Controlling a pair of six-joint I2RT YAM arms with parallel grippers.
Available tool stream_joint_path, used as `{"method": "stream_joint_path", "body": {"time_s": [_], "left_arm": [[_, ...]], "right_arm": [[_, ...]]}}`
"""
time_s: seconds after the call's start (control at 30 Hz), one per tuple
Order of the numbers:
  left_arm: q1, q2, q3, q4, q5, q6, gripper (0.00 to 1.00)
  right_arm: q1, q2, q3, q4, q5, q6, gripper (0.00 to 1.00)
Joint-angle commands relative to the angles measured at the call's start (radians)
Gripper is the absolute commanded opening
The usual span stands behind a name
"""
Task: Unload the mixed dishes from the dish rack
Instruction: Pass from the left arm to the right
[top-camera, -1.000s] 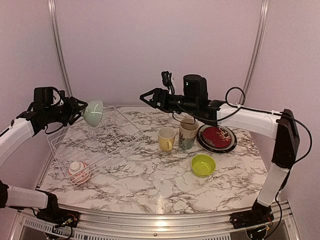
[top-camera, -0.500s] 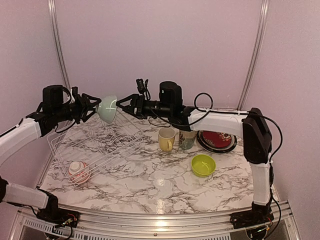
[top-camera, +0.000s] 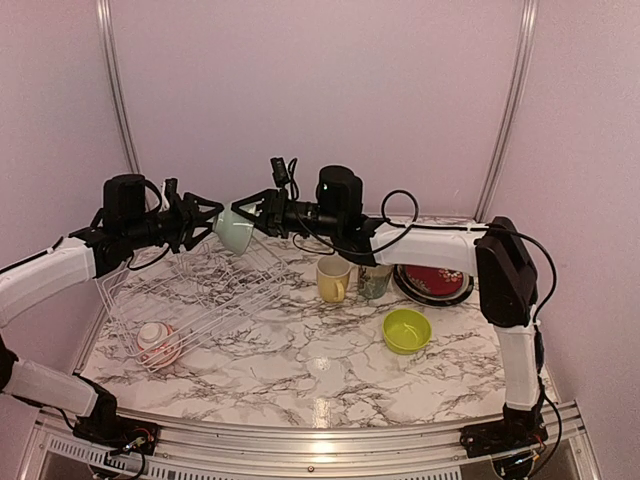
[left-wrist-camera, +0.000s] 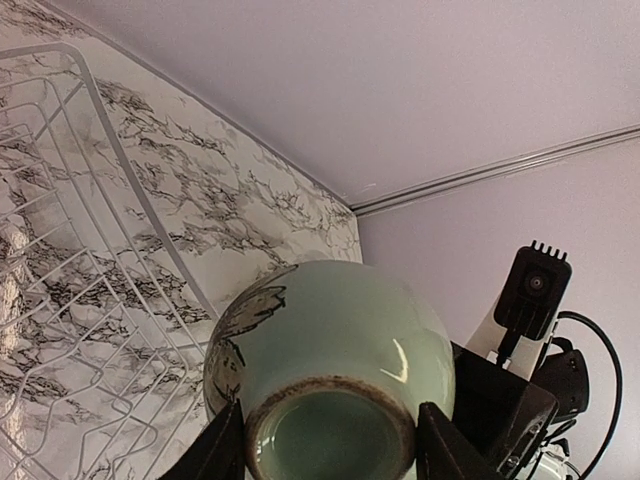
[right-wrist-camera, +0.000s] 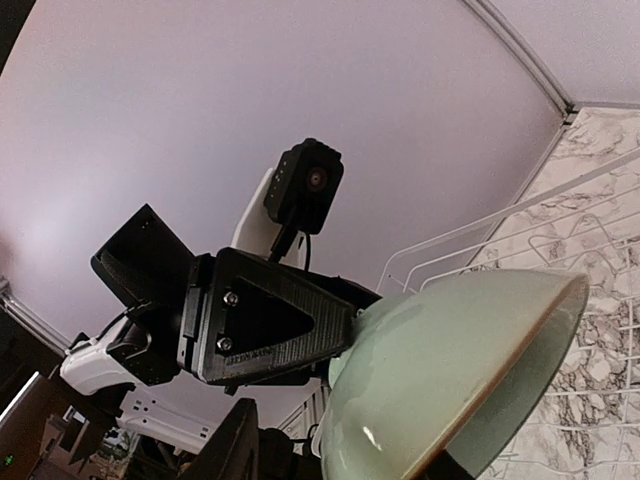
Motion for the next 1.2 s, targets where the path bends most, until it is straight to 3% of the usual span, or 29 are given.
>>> {"method": "stream_joint_path", "body": {"time_s": [0.0,0.27,0.33,0.4,0.57,0.63,0.73,0.87,1.0,1.17], "left_arm": [[-0.013,0.01,-0.006,0.134,0.024,-0.018,0.22],[-0.017,0.033,-0.015,0.171,0.051,-0.022,0.25],[-0.017,0.032,-0.018,0.178,0.065,0.003,0.28],[-0.017,0.024,-0.022,0.169,0.071,0.053,0.36],[-0.014,-0.022,0.004,0.058,-0.003,0.2,0.72],[-0.014,-0.041,0.031,-0.006,-0.048,0.263,0.81],[-0.011,-0.075,0.07,-0.075,-0.097,0.345,0.89],[-0.007,-0.09,0.106,-0.113,-0.143,0.402,0.93],[-0.005,-0.073,0.111,-0.107,-0.143,0.405,0.94],[-0.005,-0.031,0.114,-0.066,-0.115,0.384,0.95]], "right_arm": [[0.011,0.008,-0.013,0.155,-0.02,0.067,0.32],[0.002,-0.006,-0.036,0.222,-0.041,0.091,0.03],[-0.001,-0.021,-0.048,0.234,-0.047,0.085,0.0],[-0.003,-0.044,-0.067,0.234,-0.051,0.067,0.0],[-0.006,-0.143,-0.134,0.171,-0.053,-0.035,0.0],[-0.007,-0.218,-0.17,0.113,-0.04,-0.1,0.0],[-0.007,-0.329,-0.231,-0.015,0.005,-0.235,0.0],[-0.005,-0.509,-0.333,-0.311,0.169,-0.468,0.0],[0.012,-0.67,-0.415,-0.63,0.454,-0.705,0.0],[0.025,-0.818,-0.5,-0.964,0.759,-0.785,0.0]]}}
